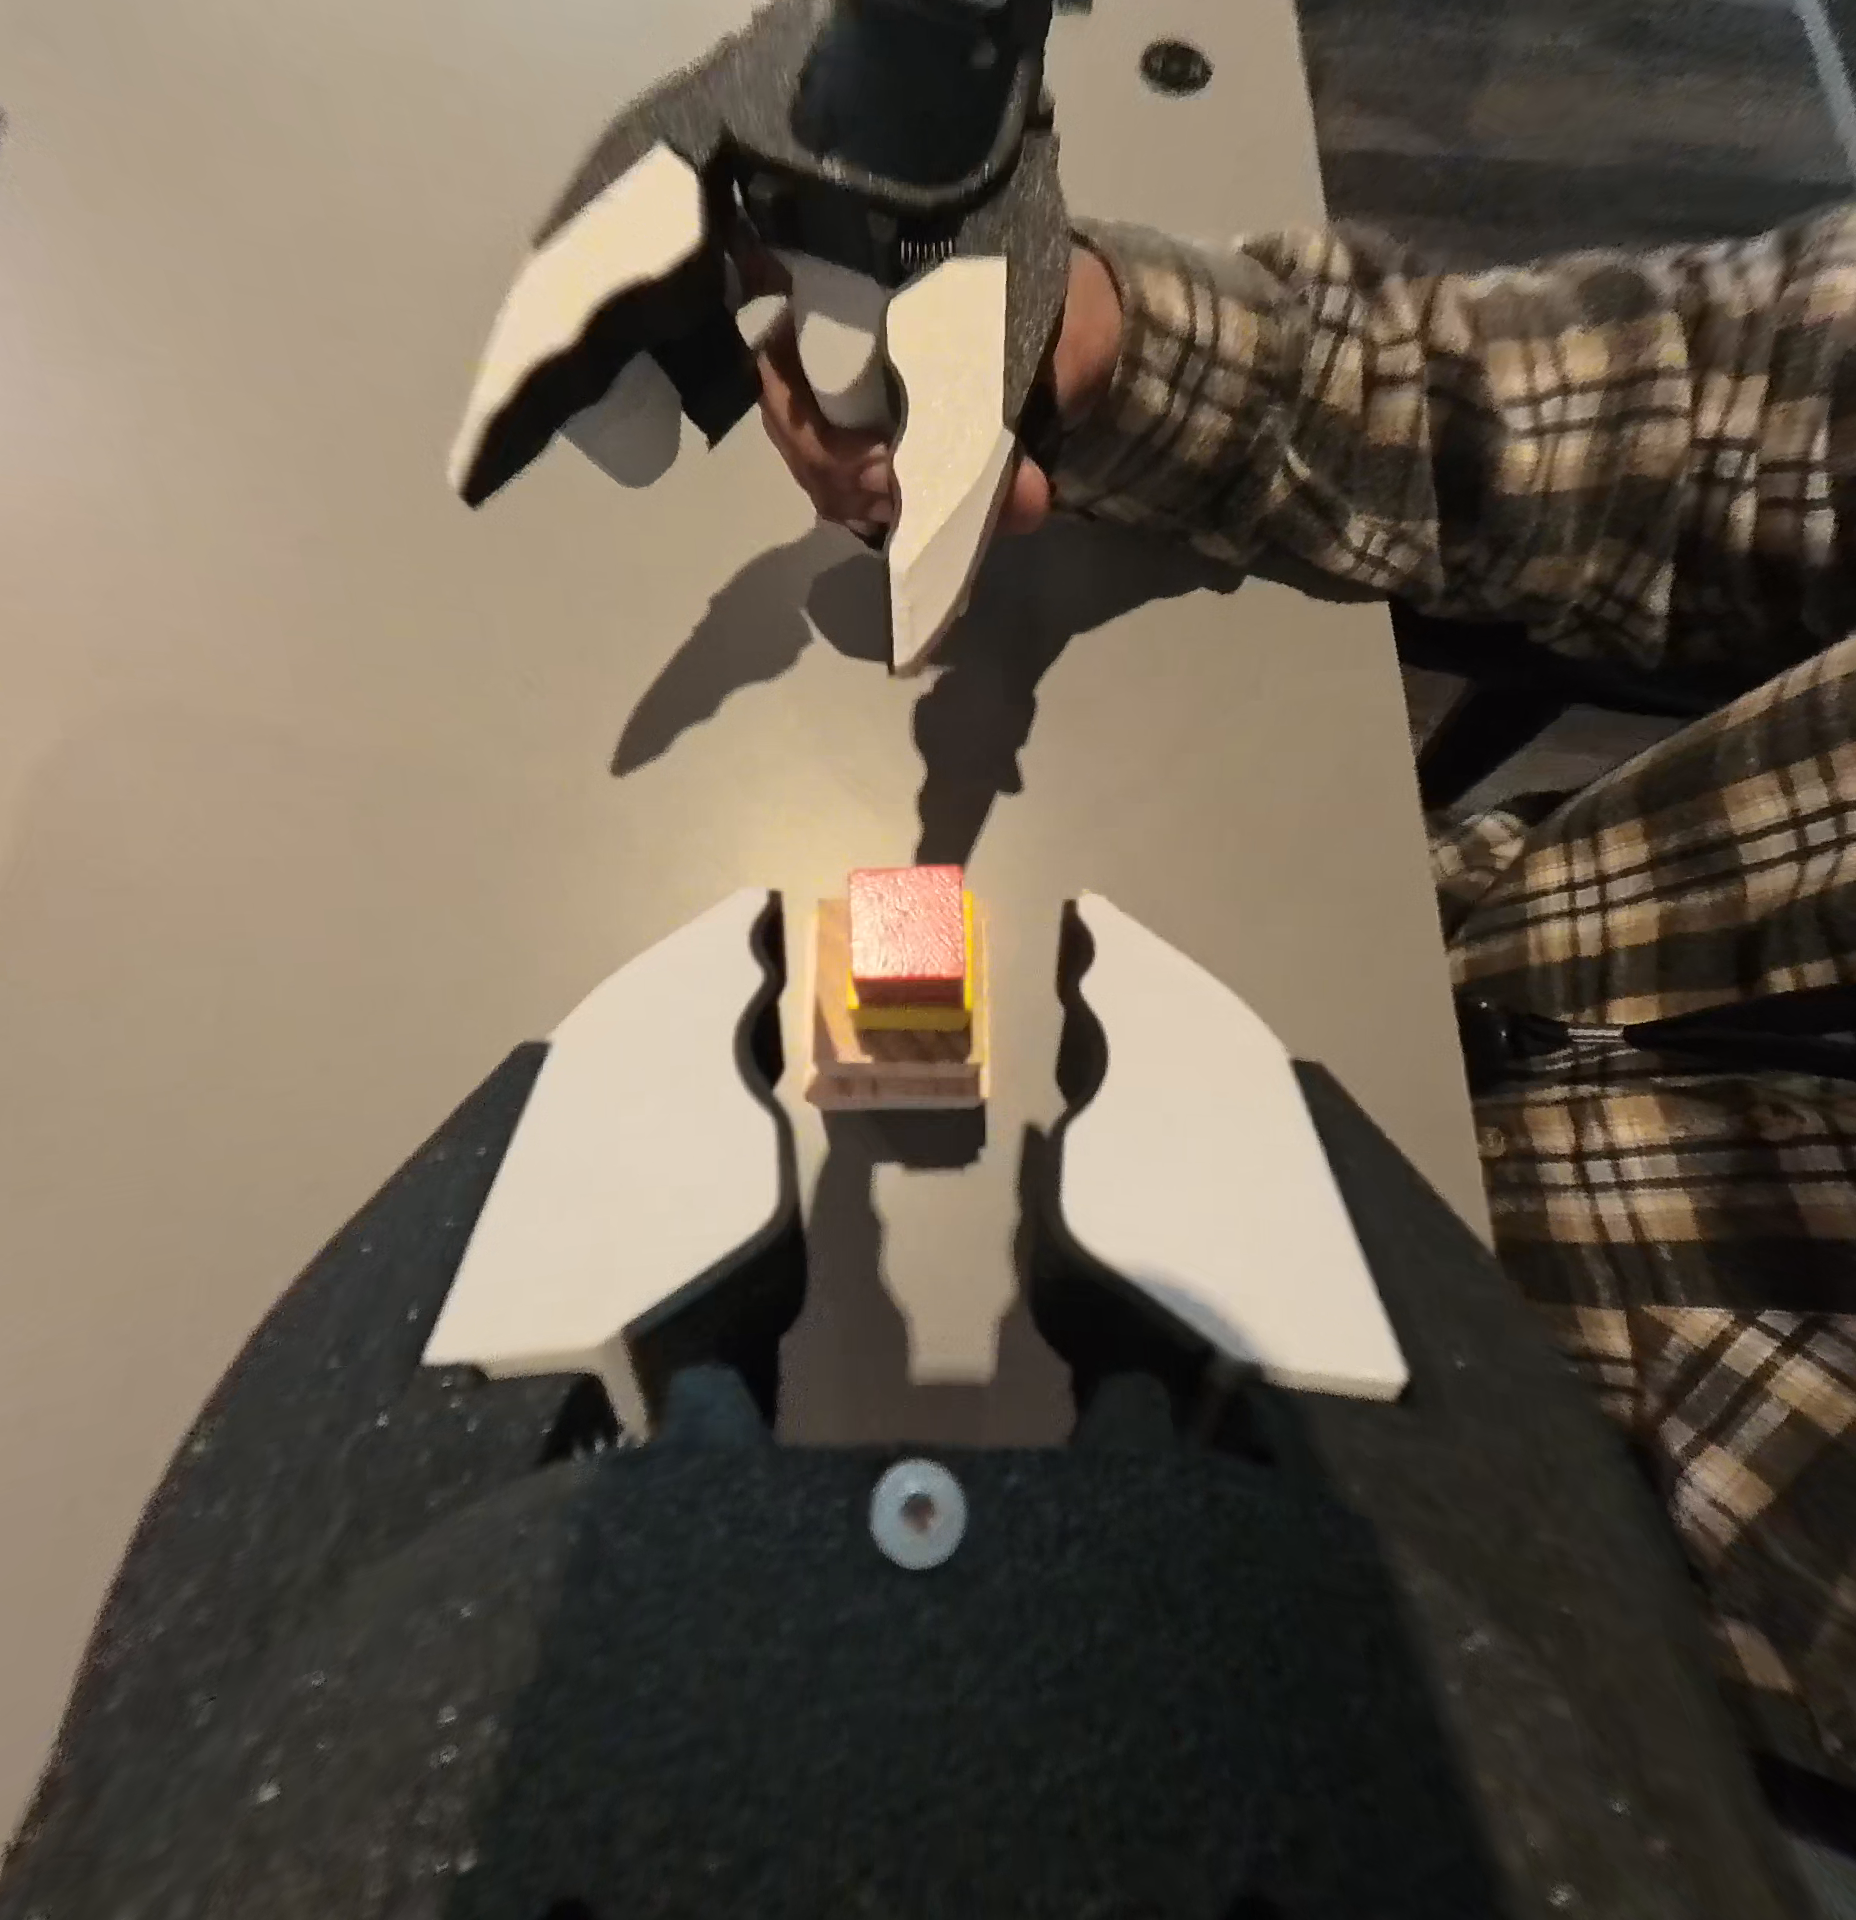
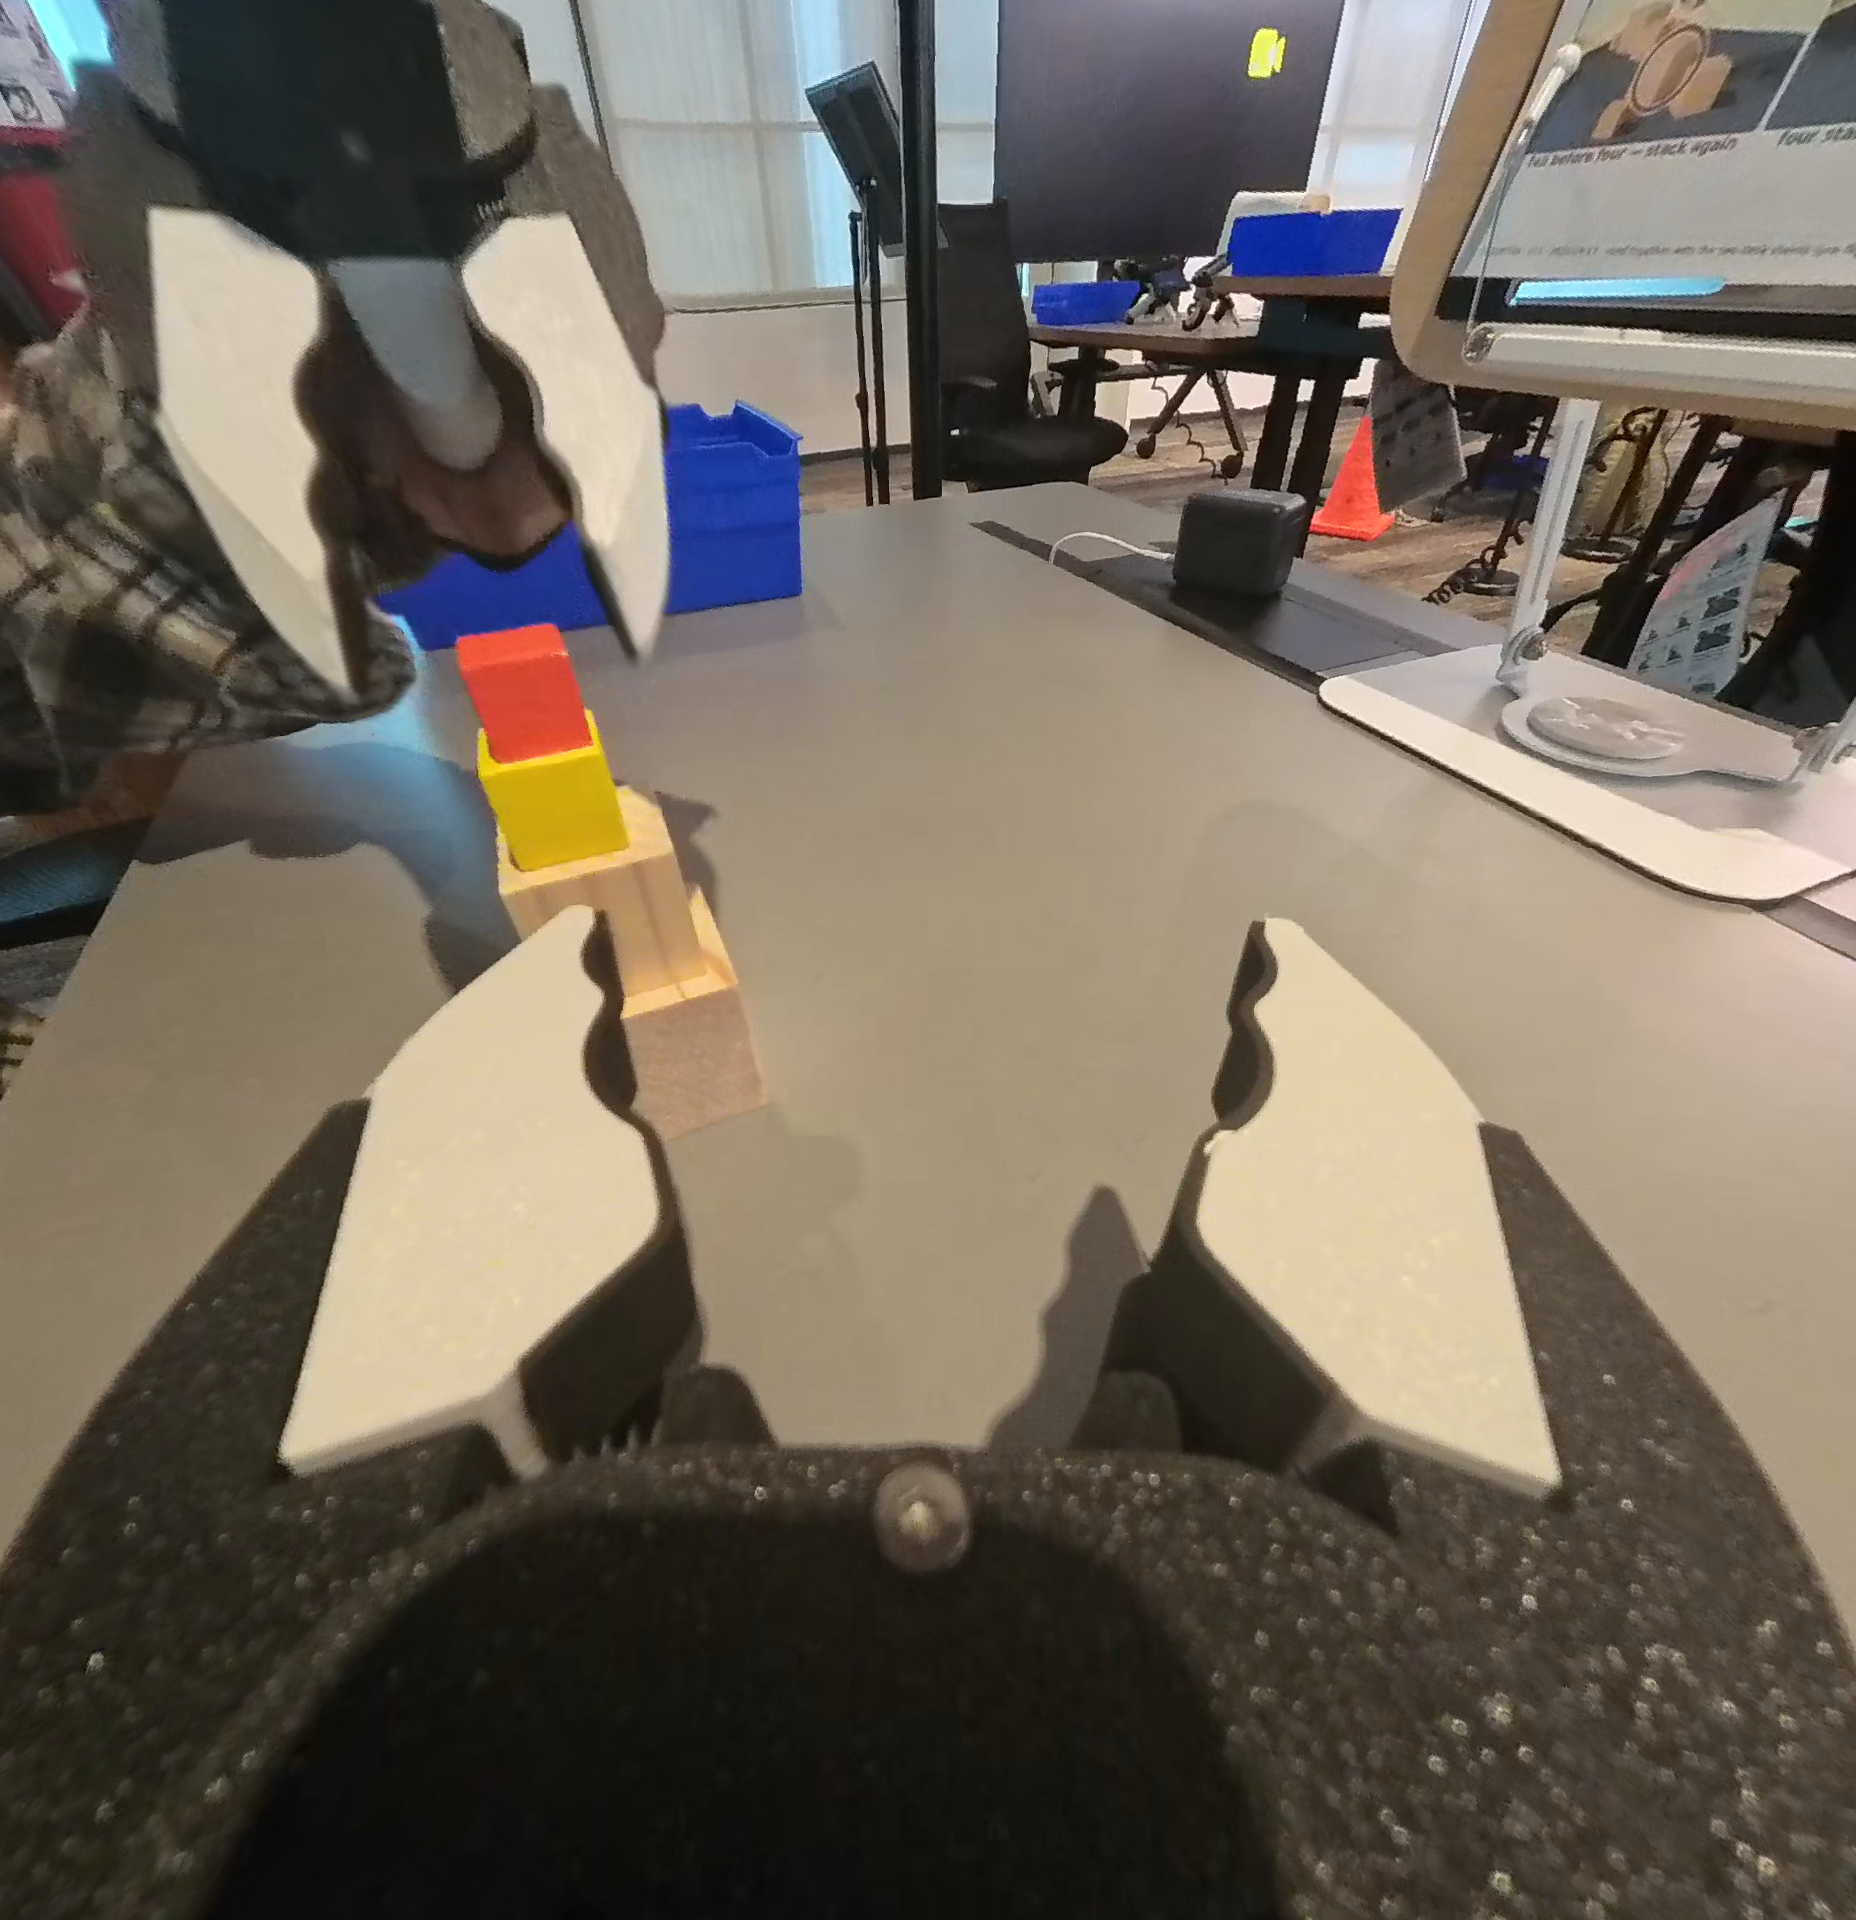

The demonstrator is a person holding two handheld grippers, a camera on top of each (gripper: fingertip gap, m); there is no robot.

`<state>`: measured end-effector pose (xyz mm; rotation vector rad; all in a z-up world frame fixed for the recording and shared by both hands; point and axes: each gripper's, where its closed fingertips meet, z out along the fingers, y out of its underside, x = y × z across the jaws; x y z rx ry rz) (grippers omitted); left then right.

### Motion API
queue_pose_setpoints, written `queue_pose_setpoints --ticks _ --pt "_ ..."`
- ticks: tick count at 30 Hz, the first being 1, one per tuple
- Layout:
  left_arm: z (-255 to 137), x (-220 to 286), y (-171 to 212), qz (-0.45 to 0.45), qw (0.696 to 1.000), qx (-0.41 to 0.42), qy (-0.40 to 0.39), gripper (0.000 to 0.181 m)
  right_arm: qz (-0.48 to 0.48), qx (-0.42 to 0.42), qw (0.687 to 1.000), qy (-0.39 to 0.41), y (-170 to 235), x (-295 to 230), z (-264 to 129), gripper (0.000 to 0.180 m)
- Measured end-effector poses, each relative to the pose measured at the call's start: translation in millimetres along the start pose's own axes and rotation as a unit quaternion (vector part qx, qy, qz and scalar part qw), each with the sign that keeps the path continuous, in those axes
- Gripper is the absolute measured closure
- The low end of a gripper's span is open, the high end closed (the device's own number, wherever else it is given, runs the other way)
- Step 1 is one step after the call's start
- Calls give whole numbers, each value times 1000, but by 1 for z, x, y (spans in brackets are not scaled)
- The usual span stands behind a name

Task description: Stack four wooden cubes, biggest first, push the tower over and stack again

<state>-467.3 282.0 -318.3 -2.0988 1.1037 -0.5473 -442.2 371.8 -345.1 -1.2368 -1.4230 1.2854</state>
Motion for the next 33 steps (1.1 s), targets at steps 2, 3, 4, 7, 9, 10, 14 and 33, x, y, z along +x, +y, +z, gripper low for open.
queue_pose_setpoints --ticks 2,3,4,7,9,10,14,33 --pt "-20 -3 -10 -2 999 47 -13 121 0 1 1000 0 -1 0 -1 70" --pt "-32 -7 -12 -7 997 71 -27 119 0 1 1000 0 -1 0 -1 70" --pt "-44 -13 -12 -12 994 93 -50 118 0 2 1000 0 -1 0 -1 70" --pt "-81 -38 7 -33 979 150 -137 116 -3 -1 1000 -2 -1 -1 0 70" --pt "-102 -54 31 -67 964 187 -179 116 -5 -4 1000 -2 0 -2 1 69" --pt "-109 -62 45 -87 956 203 -195 116 -5 -7 1000 -1 1 -2 2 69" --pt "-131 -92 105 -144 930 232 -245 119 -7 -2 1000 22 1 3 -2 69" --pt "-157 -105 161 -138 902 240 -332 122 95 -335 935 71 34 -36 -46 180"
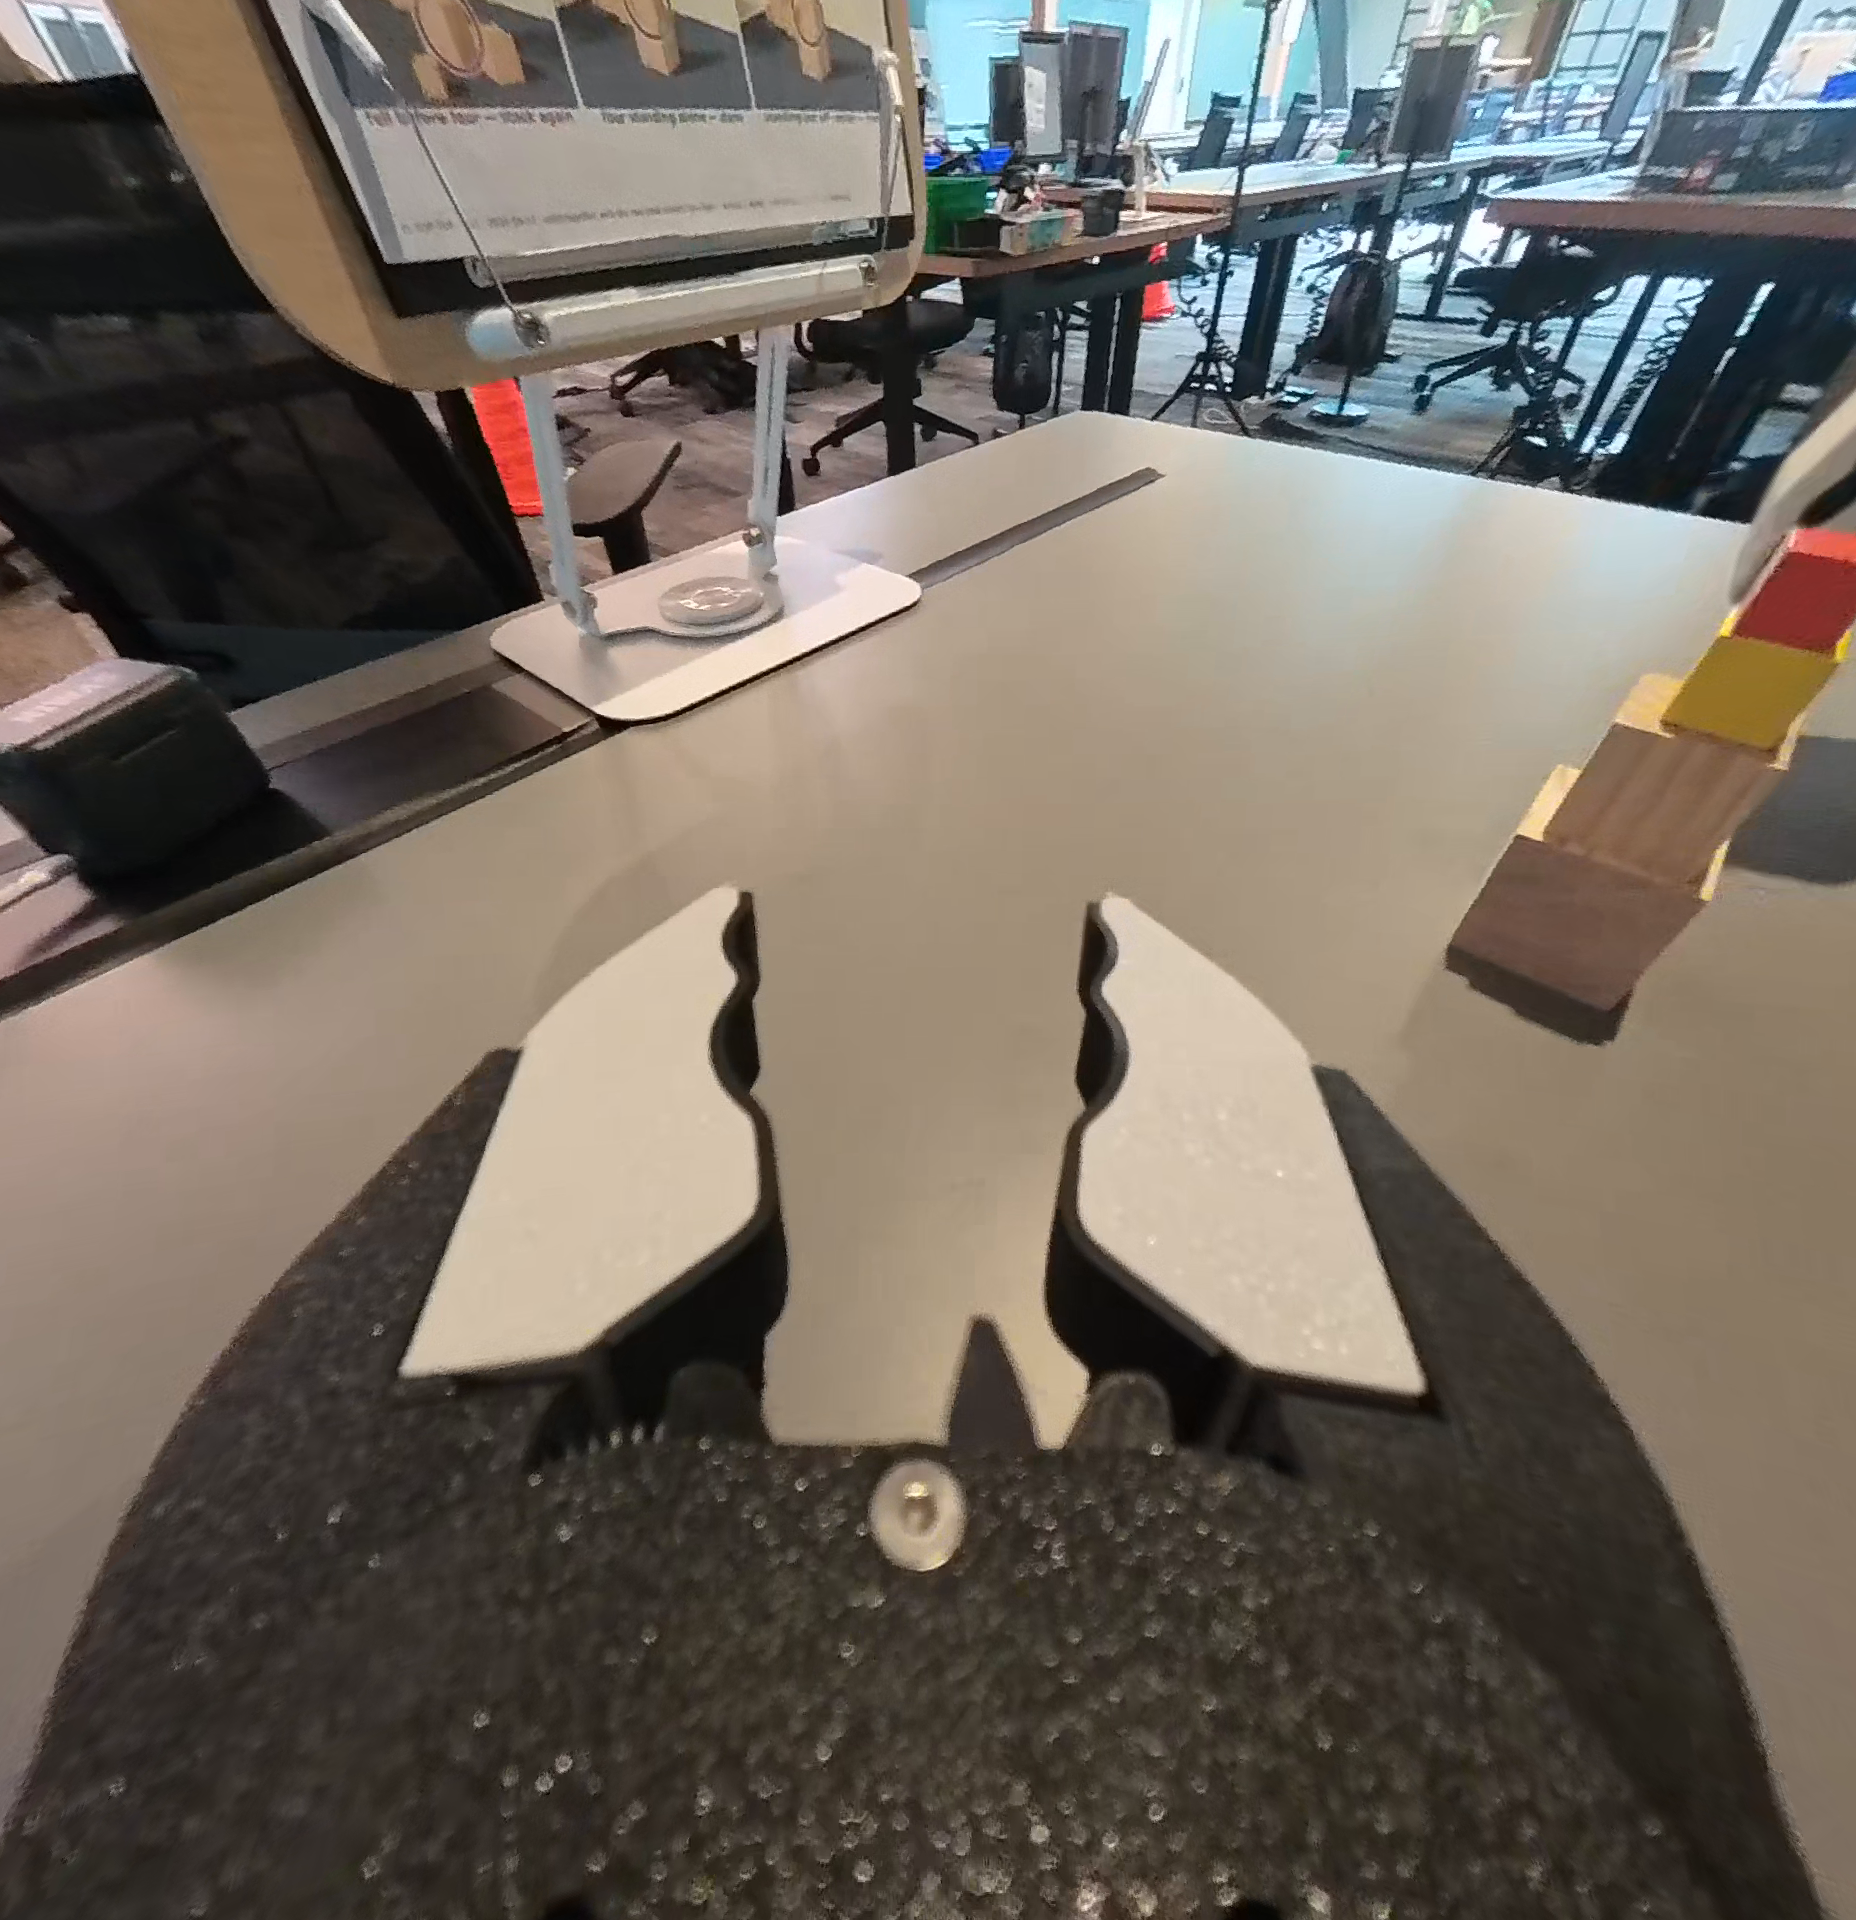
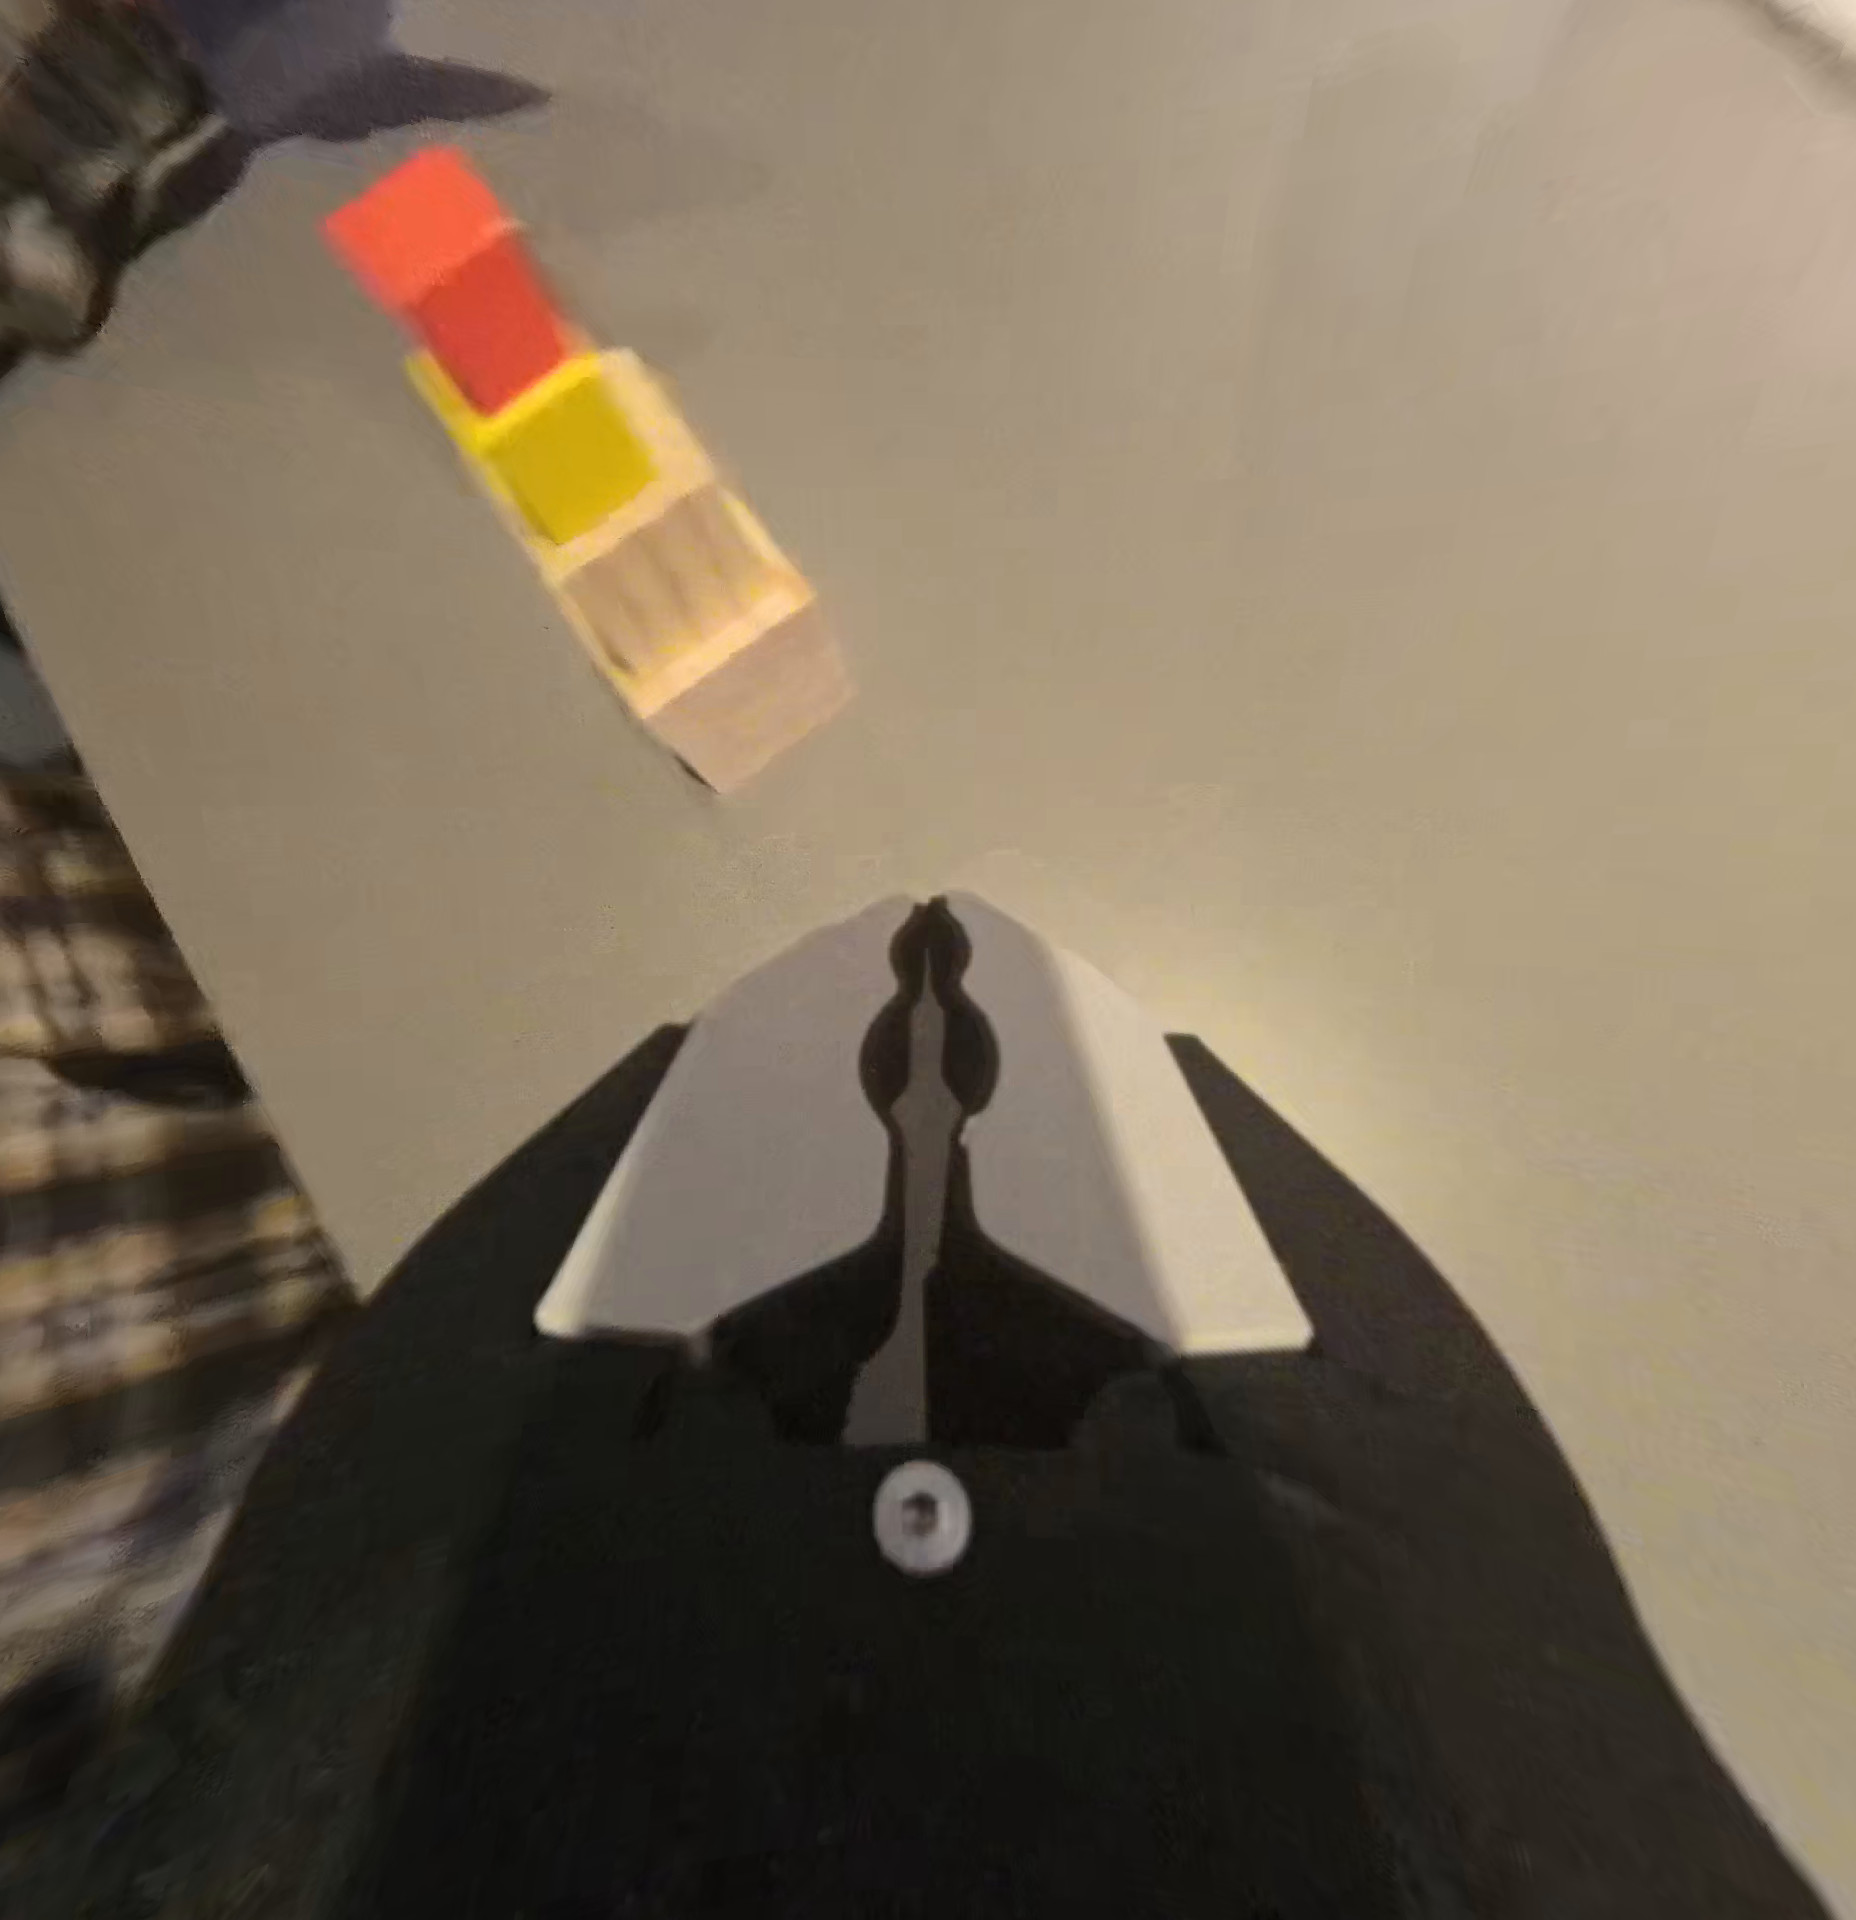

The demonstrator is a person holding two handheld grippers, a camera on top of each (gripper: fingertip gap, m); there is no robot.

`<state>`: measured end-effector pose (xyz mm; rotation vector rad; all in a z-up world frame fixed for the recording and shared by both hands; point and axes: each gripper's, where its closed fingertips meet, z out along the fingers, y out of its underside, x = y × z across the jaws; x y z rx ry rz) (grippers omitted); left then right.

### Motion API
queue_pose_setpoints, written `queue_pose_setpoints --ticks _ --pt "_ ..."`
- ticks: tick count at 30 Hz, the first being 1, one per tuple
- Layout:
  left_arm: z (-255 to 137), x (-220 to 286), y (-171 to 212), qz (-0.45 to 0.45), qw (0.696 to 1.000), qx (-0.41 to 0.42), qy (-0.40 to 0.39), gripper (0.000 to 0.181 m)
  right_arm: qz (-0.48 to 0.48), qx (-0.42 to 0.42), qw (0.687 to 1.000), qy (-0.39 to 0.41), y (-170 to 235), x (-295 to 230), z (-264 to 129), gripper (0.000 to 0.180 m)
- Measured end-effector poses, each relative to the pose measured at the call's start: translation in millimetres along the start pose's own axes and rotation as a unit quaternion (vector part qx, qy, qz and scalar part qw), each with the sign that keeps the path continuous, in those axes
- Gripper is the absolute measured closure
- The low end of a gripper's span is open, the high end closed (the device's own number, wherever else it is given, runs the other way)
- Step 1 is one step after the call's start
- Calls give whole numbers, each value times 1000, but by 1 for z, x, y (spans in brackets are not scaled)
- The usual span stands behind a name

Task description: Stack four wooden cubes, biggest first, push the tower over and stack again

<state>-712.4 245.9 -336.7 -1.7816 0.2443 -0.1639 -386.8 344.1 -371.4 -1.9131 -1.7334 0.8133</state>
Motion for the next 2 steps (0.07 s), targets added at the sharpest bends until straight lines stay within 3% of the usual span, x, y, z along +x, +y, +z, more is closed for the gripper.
queue_pose_setpoints --ticks 2 --pt "-2 -4 0 -3 1000 0 -13 122 119 -33 992 2 0 1 4 180"
